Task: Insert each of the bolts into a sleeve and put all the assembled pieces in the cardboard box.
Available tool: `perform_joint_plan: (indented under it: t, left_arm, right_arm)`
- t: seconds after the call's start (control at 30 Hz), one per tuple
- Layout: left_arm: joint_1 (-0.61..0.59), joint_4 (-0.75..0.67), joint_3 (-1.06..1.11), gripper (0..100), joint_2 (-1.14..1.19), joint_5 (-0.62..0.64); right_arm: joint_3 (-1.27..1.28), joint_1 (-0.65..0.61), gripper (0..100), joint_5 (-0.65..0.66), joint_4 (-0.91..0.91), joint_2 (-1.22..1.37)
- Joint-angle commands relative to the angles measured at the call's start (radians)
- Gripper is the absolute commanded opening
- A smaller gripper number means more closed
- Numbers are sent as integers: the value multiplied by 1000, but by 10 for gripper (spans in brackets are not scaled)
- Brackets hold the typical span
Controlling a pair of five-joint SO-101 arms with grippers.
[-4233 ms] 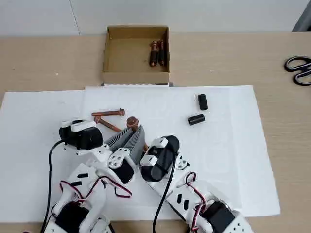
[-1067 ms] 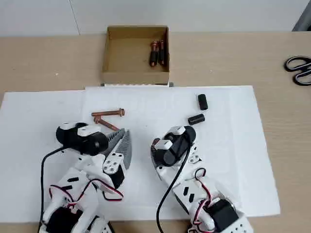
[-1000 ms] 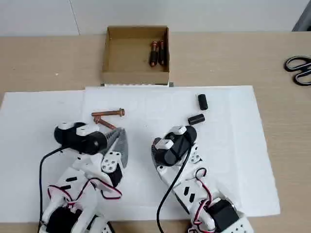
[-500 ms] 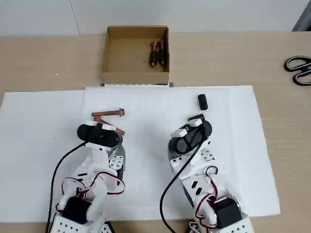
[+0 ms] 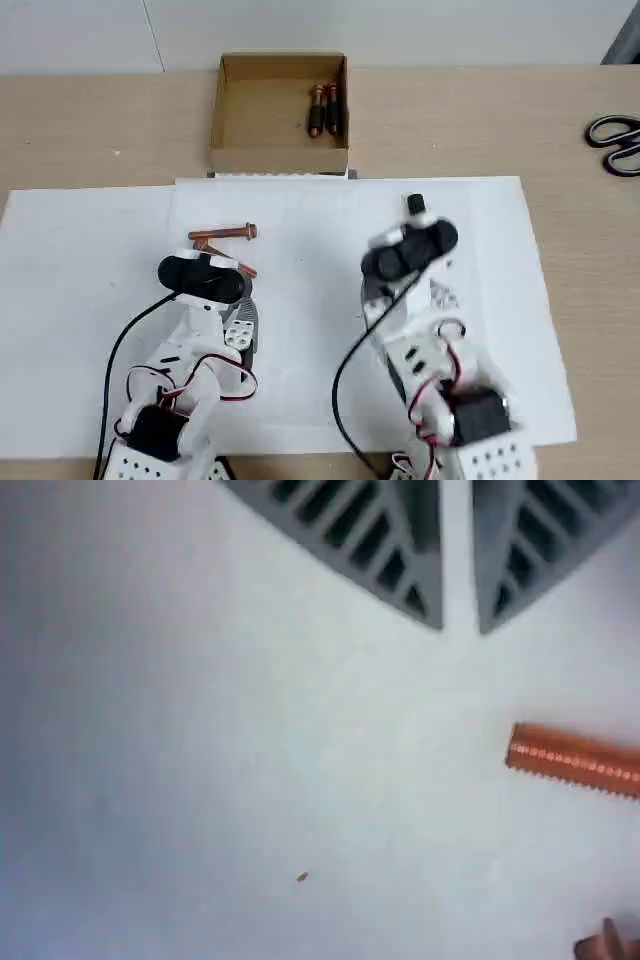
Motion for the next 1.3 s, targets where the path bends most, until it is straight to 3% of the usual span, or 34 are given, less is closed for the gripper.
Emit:
perform_joint_plan:
  t: [0.0, 0.37, 0.93, 1.27]
  left_arm:
    - [-3, -23, -5, 7, -9, -6]
    - [-5, -23, -5, 7, -9, -6]
    - [-5, -21, -4, 7, -9, -6]
    - [-5, -21, -4, 7, -9, -6]
  right_arm:
    - [-256, 7, 2, -11, -44, 285]
    - [-810, 7, 2, 11, -225, 964]
    - [-1919, 8, 2, 57, -225, 1963]
    - [-2403, -8, 3, 57, -228, 2381]
